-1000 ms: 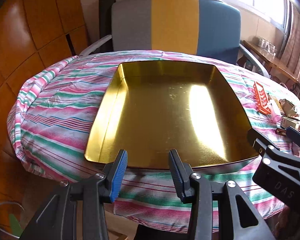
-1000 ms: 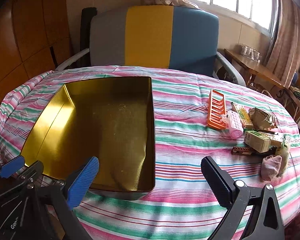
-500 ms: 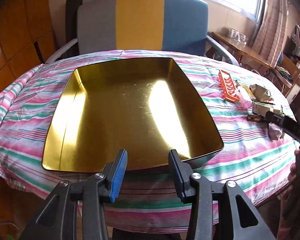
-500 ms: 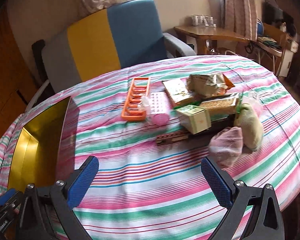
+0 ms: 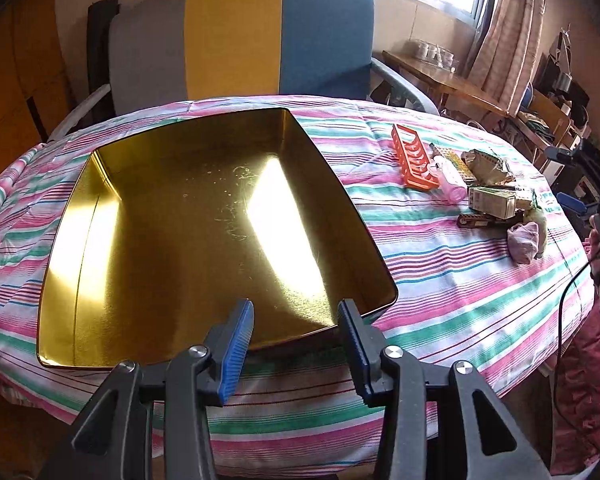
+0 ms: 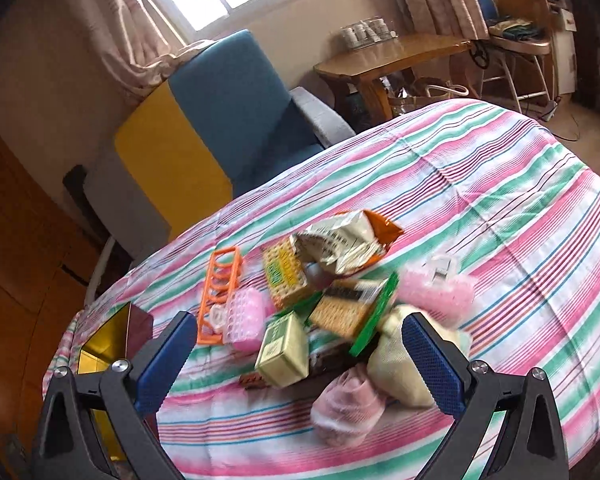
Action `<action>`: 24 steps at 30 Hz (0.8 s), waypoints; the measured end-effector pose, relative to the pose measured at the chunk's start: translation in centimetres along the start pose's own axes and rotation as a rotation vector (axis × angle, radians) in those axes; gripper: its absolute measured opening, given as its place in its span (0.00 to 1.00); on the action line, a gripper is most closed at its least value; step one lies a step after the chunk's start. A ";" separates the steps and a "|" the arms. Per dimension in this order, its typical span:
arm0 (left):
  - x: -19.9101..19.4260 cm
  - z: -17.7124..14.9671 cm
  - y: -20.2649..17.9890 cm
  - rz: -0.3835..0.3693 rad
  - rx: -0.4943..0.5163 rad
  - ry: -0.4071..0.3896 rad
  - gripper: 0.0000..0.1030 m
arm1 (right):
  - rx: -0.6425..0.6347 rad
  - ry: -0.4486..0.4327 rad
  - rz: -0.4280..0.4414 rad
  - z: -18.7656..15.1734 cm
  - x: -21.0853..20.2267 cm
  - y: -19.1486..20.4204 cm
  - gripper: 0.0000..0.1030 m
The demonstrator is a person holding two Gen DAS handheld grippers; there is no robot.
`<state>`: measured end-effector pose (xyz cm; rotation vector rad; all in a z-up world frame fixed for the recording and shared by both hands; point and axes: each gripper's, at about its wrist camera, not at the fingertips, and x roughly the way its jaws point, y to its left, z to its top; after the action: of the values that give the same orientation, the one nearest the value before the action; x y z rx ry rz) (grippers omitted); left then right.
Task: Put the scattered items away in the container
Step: 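Move both tools from the gold tray toward the scattered items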
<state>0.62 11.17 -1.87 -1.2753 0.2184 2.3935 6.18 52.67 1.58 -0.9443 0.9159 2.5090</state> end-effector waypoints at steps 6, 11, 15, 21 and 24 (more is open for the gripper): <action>0.4 0.2 0.0 -0.008 -0.007 0.011 0.48 | 0.020 0.075 0.003 3.1 4.1 -1.4 1.00; 0.5 0.2 0.2 -0.011 -0.014 0.016 0.48 | 0.011 0.178 0.012 3.3 7.7 -1.4 1.00; 0.5 0.1 0.3 -0.020 -0.016 0.018 0.48 | -0.034 0.266 0.032 2.1 9.5 -0.3 1.00; 0.2 0.0 0.2 -0.044 -0.019 0.015 0.48 | -0.144 0.359 0.066 0.0 10.2 2.1 1.00; 0.1 -0.1 0.1 -0.057 -0.021 0.014 0.48 | -0.166 0.434 0.113 -1.6 10.7 3.1 1.00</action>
<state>0.64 11.08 -2.00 -1.2911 0.1601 2.3452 -2.43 49.95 -5.12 -1.5748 0.9074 2.5508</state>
